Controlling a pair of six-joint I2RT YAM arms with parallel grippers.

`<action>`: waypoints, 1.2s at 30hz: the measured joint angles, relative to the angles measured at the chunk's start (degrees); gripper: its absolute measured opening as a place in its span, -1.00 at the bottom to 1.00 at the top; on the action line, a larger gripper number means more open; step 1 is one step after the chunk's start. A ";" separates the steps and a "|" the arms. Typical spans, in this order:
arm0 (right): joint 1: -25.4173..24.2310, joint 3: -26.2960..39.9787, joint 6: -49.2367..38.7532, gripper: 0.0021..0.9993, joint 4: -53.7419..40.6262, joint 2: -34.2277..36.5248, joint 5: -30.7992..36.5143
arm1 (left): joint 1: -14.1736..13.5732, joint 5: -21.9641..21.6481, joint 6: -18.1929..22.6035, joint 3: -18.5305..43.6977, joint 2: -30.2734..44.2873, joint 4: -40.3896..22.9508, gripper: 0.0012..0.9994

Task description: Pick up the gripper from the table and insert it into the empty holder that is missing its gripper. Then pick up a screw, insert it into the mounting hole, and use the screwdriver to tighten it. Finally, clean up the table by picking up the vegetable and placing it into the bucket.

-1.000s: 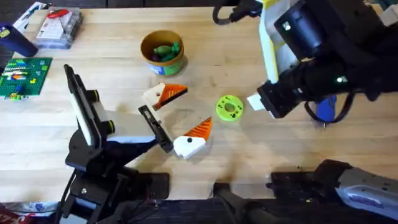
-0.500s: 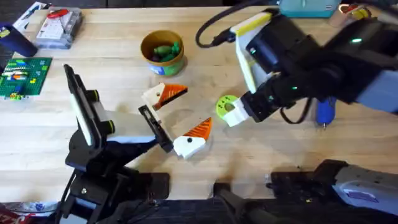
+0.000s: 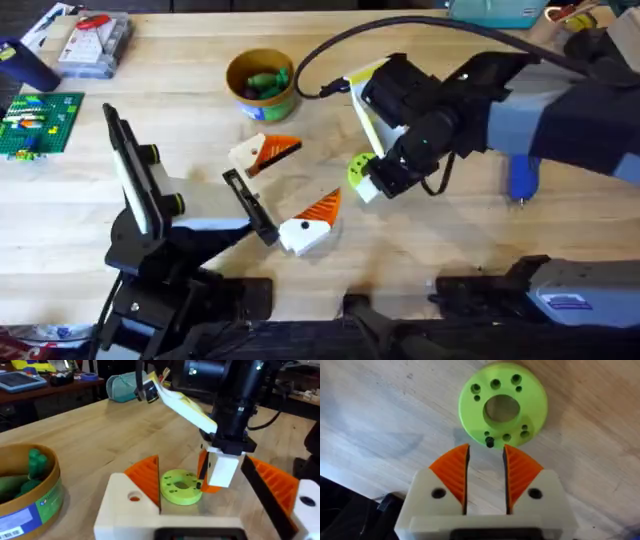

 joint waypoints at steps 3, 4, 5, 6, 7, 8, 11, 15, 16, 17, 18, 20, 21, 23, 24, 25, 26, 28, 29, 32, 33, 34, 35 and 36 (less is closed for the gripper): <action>0.00 0.00 0.00 -0.29 0.22 0.73 -0.20 | 0.00 0.00 -0.02 0.00 0.00 0.00 0.98; 0.00 0.00 0.00 -0.31 0.47 0.91 -0.22 | 0.00 0.00 0.00 0.00 0.00 0.00 0.98; 0.00 -0.02 -0.02 -0.33 0.85 1.04 -0.22 | 0.00 0.00 0.00 0.00 0.00 0.00 0.98; 0.00 -0.02 0.00 -0.35 1.55 1.18 -0.26 | 0.00 0.00 0.00 0.02 0.00 0.00 0.98; 0.00 -0.02 0.00 -0.36 2.23 1.27 -0.29 | 0.00 0.00 0.00 0.00 0.00 0.00 0.98; 0.00 -0.02 0.00 -0.38 2.70 1.33 -0.38 | 0.00 -0.02 0.00 0.00 0.00 0.00 0.98; 0.00 -0.02 0.00 -0.44 3.10 1.36 -0.44 | 0.00 0.00 0.00 0.00 0.00 0.00 0.98; 0.00 -0.02 0.00 -0.46 2.94 1.36 -0.59 | 0.00 0.00 0.00 0.00 0.00 0.00 0.98; 0.00 -0.02 0.00 -0.47 2.84 1.36 -0.61 | 0.00 -0.02 0.00 0.00 0.00 0.00 0.98; 0.00 -0.02 0.00 -0.47 2.78 1.36 -0.62 | 0.00 -0.02 0.00 0.00 0.00 0.00 0.98; 0.00 -0.04 0.00 -0.49 2.72 1.36 -0.63 | 0.00 0.00 0.00 0.00 0.00 0.00 0.98; 0.00 -0.02 0.00 -0.51 2.57 1.36 -0.64 | 0.00 0.00 0.00 0.00 0.00 0.00 0.98; 0.00 -0.02 0.00 -0.51 2.49 1.36 -0.64 | 0.00 0.00 -0.02 0.00 0.00 0.00 0.98; 0.00 -0.02 0.00 -0.51 2.45 1.36 -0.64 | 0.00 -0.02 0.00 0.00 0.00 0.00 0.98; 0.00 -0.02 0.02 -0.51 2.45 1.36 -0.64 | 0.00 0.00 0.00 0.00 0.00 0.00 0.98; 0.00 -0.02 0.00 -0.51 2.45 1.36 -0.64 | 0.00 0.00 0.00 0.00 0.00 0.00 0.98; 0.00 -0.02 0.00 -0.50 2.43 1.36 -0.64 | 0.00 0.00 0.00 0.00 0.00 0.00 0.98; 0.00 -0.02 0.00 -0.50 2.28 1.58 -0.64 | 0.00 0.00 0.00 0.00 0.00 0.00 0.98; 0.00 -0.02 0.00 -0.50 2.19 1.93 -0.66 | 0.00 0.00 0.00 0.00 0.00 0.00 0.98; 0.00 0.23 0.02 -0.58 2.06 2.55 -0.45 | 0.00 0.00 0.00 0.01 0.00 0.00 0.98; -0.02 0.27 0.02 -0.65 1.99 2.60 -0.24 | 0.00 0.00 0.00 0.00 0.00 0.00 0.98; -0.02 0.32 0.02 -0.70 1.93 2.69 -0.10 | 0.00 -0.02 0.00 0.00 0.00 0.00 0.98; -0.05 0.39 0.01 -0.73 1.88 2.81 0.04 | 0.00 -0.01 0.00 0.00 0.00 0.00 0.98; -0.08 0.45 -0.02 -0.78 1.84 2.87 0.21 | 0.00 0.00 0.00 0.00 0.00 0.00 0.98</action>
